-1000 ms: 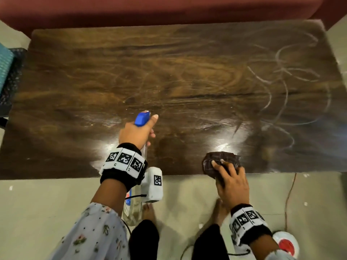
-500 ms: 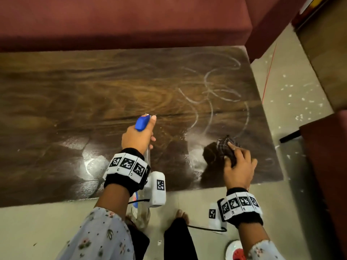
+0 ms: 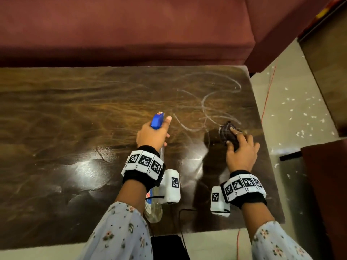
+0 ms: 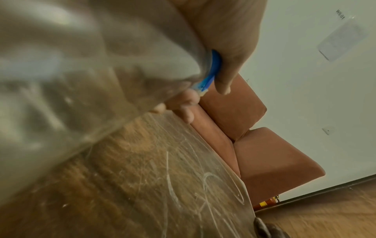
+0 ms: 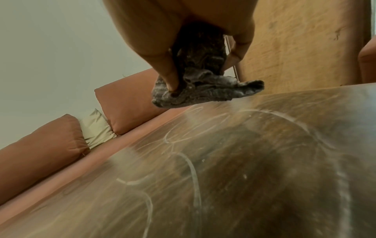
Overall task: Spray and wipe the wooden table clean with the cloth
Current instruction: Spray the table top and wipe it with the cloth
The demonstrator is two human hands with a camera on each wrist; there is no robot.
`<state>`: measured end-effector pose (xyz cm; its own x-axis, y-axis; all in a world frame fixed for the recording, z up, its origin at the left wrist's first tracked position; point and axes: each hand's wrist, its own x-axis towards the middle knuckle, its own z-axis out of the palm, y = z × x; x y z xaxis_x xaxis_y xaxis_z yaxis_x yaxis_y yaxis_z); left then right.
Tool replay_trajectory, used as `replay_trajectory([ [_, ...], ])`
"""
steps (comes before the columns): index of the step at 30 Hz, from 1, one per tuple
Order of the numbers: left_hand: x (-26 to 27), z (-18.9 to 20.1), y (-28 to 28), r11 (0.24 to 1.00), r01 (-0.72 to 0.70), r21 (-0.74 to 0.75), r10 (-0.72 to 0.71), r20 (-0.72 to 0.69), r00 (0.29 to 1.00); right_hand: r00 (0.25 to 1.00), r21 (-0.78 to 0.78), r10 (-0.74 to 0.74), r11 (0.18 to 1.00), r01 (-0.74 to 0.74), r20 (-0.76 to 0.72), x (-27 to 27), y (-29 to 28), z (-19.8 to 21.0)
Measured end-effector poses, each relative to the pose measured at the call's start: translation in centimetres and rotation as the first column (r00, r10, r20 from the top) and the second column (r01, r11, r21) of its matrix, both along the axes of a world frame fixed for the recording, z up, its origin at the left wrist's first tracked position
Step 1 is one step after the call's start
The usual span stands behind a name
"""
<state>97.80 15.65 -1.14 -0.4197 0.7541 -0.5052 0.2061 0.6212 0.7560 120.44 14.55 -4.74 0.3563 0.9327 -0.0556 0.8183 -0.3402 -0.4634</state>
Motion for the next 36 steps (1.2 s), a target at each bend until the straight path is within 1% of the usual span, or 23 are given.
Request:
replay_trajectory([
  [5, 0.0, 0.0, 4.4, 0.999, 0.031, -0.015, -0.03, 0.06, 0.998, 0.999, 0.005, -0.038, 0.999, 0.038, 0.014, -0.4, 5.0, -0.1],
  [9, 0.2, -0.2, 7.0, 0.998, 0.057, -0.01, -0.056, 0.071, 0.996, 0.997, 0.014, -0.07, 0.997, 0.07, 0.012, -0.4, 8.2, -0.2],
  [12, 0.6, -0.6, 8.4, 0.995, 0.102, -0.015, -0.101, 0.049, 0.994, 0.996, 0.03, -0.083, 0.996, 0.083, -0.013, -0.3, 10.1, -0.2],
  [17, 2.2, -0.6, 9.7, 0.98, 0.181, -0.087, -0.185, -0.045, 0.982, 0.996, 0.036, -0.084, 0.996, 0.084, -0.015, 0.2, 11.8, -0.6],
  [19, 2.6, -0.7, 10.0, 0.975, 0.2, -0.101, -0.205, -0.039, 0.978, 0.996, 0.025, -0.086, 0.996, 0.087, -0.017, 0.4, 12.2, -0.8],
  [22, 3.1, -1.2, 10.4, 0.975, 0.21, -0.067, -0.208, 0.029, 0.978, 0.996, 0.007, -0.086, 0.996, 0.086, -0.031, 0.6, 12.8, -0.9],
  [24, 3.8, -1.2, 10.5, 0.962, 0.269, -0.052, -0.266, 0.058, 0.962, 0.996, 0.003, -0.088, 0.996, 0.088, -0.034, 0.9, 13.1, -0.9],
  [26, 4.7, -1.0, 10.7, 0.949, 0.312, -0.042, -0.31, 0.05, 0.949, 0.995, 0.001, -0.086, 0.996, 0.086, -0.043, 1.4, 13.4, -1.0],
  [29, 5.9, -0.7, 11.2, 0.929, 0.365, -0.057, -0.366, -0.007, 0.93, 0.994, 0.011, -0.093, 0.996, 0.093, -0.059, 1.9, 13.8, -1.1],
  [33, 7.2, -1.2, 12.1, 0.93, 0.349, -0.116, -0.356, -0.049, 0.933, 0.993, 0.016, -0.1, 0.995, 0.101, -0.057, 2.9, 14.5, -1.1],
  [36, 8.0, -1.5, 12.7, 0.928, 0.352, -0.124, -0.361, -0.055, 0.931, 0.992, 0.007, -0.117, 0.993, 0.117, -0.057, 3.4, 14.9, -1.0],
])
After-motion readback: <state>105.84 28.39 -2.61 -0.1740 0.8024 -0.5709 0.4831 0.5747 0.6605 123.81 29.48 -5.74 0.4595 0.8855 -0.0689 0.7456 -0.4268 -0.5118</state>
